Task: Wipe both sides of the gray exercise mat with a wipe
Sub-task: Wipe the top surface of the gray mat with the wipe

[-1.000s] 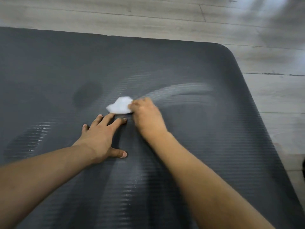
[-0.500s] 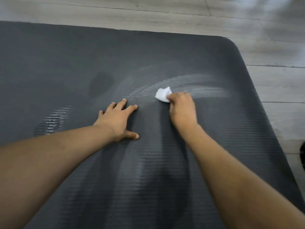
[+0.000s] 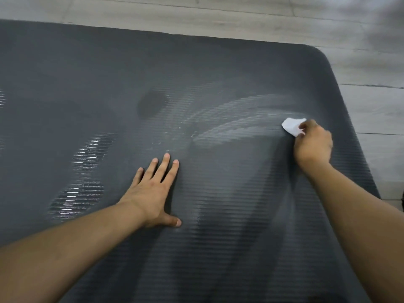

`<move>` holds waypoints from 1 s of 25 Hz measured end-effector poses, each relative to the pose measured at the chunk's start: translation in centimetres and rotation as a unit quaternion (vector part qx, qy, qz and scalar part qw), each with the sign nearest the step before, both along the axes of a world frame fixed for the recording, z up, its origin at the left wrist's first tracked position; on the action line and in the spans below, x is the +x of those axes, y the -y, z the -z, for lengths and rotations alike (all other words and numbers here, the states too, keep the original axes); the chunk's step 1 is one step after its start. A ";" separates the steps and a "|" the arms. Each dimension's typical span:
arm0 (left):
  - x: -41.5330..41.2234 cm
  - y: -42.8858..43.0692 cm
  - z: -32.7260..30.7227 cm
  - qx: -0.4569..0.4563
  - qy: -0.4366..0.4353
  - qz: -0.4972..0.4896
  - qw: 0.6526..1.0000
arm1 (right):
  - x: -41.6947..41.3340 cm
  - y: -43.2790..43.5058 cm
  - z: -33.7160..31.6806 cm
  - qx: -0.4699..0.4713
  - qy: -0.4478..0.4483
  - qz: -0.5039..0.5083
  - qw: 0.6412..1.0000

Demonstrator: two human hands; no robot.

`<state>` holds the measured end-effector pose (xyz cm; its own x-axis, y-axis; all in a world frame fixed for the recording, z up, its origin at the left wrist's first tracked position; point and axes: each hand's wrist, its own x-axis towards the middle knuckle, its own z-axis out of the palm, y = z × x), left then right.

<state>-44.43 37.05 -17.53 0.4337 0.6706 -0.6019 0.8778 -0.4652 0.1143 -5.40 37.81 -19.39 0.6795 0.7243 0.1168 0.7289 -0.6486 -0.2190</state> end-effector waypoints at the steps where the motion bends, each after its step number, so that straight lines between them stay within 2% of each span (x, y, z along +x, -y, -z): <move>1: 0.1 -0.1 0.2 -0.001 0.001 -0.005 1.000 | -2.0 -0.4 0.2 0.021 -0.003 -0.002 1.000; 4: 0.5 -0.1 0.3 0.002 0.004 -0.013 1.000 | -12.5 -2.0 1.7 0.076 -0.063 -0.138 0.985; 7: 0.4 -0.1 0.4 0.005 0.006 -0.015 1.000 | -23.7 -2.1 2.3 0.053 -0.079 -0.355 0.930; 9: 0.2 -0.1 0.5 0.009 0.009 -0.016 1.000 | -24.8 -2.2 2.1 0.049 -0.061 -0.454 0.887; 10: 0.1 -0.1 0.5 0.009 0.014 -0.017 1.000 | -23.2 -2.4 2.2 0.059 -0.044 -0.464 0.883; 11: 0.0 0.0 0.6 0.007 0.021 -0.019 1.000 | -20.7 -2.3 2.2 0.061 -0.025 -0.437 0.897; 14: -0.2 0.1 0.7 0.010 0.032 -0.018 0.999 | -10.0 -0.8 1.8 0.011 -0.001 -0.203 0.979; 16: -0.1 -0.1 0.9 0.010 0.031 -0.017 0.999 | -5.3 0.7 1.0 -0.006 -0.003 -0.066 0.998; 17: 0.0 -0.2 0.9 0.007 0.028 -0.016 0.999 | -5.4 0.8 0.9 -0.002 -0.003 -0.038 0.999; 18: 0.0 -0.2 0.8 0.007 0.024 -0.016 1.000 | -7.1 0.6 1.0 0.012 -0.003 -0.051 0.999; 20: 0.0 -0.4 0.9 0.006 0.023 -0.018 1.000 | -13.5 0.6 1.7 0.048 -0.026 -0.150 0.987; 23: 0.0 -0.3 0.9 0.008 0.016 -0.015 1.000 | -23.2 2.5 2.7 0.041 -0.050 -0.345 0.936; 25: 0.2 -0.3 1.0 0.010 0.009 -0.011 1.000 | -22.6 2.6 2.7 0.051 -0.048 -0.416 0.907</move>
